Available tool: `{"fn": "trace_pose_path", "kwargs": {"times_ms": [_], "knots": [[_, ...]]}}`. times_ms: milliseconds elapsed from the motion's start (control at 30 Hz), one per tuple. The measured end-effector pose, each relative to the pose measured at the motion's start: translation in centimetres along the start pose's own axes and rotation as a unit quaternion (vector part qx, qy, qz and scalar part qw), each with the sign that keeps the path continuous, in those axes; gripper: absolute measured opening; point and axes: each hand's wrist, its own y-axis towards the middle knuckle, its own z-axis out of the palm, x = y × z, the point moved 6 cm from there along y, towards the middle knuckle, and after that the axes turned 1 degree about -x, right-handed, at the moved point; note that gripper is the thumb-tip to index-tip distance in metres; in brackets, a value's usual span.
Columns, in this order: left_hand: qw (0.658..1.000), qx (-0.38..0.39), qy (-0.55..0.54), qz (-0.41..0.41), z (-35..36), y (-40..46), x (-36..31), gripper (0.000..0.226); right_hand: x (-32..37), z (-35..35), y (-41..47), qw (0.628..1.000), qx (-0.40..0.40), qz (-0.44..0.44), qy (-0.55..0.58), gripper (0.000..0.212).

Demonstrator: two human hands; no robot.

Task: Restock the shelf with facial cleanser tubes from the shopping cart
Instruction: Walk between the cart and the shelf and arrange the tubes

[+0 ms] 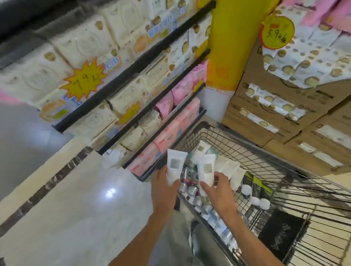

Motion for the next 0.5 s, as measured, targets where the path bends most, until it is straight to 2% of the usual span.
{"fn": "trace_pose_path", "kwargs": {"times_ms": [133,267,500], "knots": [[0.994,-0.074,-0.02,-0.077,-3.6,-3.9,2.9,0.06,1.7,2.6,-1.6,0.996,0.062,-0.044,-0.034,0.037],[0.981,-0.143,-0.043,-0.126,-7.5,-8.1,6.2,0.06,1.6,7.3,-2.7,0.987,0.126,-0.08,-0.056,0.042],[0.935,-0.276,-0.071,-0.213,-15.7,-17.3,13.7,0.058,6.4,16.3,-10.7,0.939,0.253,-0.191,-0.134,0.027]]}}
